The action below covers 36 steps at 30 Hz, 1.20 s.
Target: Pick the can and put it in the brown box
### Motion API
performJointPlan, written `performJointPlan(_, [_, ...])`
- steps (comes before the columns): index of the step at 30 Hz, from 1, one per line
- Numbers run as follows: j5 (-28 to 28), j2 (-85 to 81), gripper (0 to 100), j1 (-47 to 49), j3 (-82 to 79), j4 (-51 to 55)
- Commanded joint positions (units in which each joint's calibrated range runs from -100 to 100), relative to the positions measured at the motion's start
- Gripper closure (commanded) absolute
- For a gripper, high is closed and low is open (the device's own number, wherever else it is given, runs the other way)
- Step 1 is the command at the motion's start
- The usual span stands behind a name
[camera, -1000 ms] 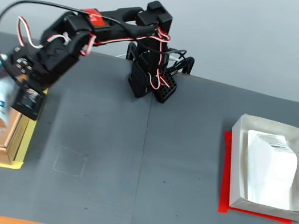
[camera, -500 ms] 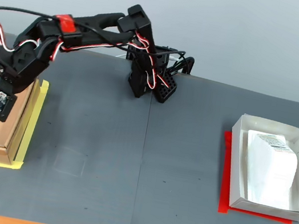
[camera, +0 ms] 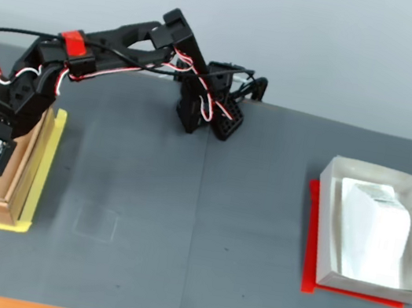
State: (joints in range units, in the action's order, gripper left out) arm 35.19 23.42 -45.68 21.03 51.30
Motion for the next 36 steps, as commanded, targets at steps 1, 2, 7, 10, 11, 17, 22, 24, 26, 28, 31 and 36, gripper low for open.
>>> performJointPlan(1, [0.25, -0.84, 91, -0.22, 3.40, -0.73])
performJointPlan(2, [0.19, -0.92, 91, -0.22, 3.40, -0.73])
performJointPlan(7, [-0.12, -1.26, 82, -0.47, 3.04, -0.30])
performJointPlan(10, [-0.07, -2.03, 72, -1.11, 2.77, -0.04])
performJointPlan(11, [0.14, -2.11, 69, -1.11, 2.68, -0.04])
performJointPlan(17, [0.19, -2.45, 67, -0.79, 2.68, 0.05])
performJointPlan(22, [-0.07, -2.62, 67, -0.55, 2.68, 0.13])
performJointPlan(24, [-0.12, -2.70, 67, -0.47, 2.59, 0.13])
performJointPlan(26, [-0.17, -2.96, 67, -0.30, 2.59, 0.22])
performJointPlan(28, [-0.22, -4.65, 70, 0.18, 1.14, 0.13])
performJointPlan(31, [-0.22, -9.23, 79, 1.16, -4.74, 0.13])
performJointPlan(36, [-0.22, -19.31, 98, 3.92, -17.23, 0.05])
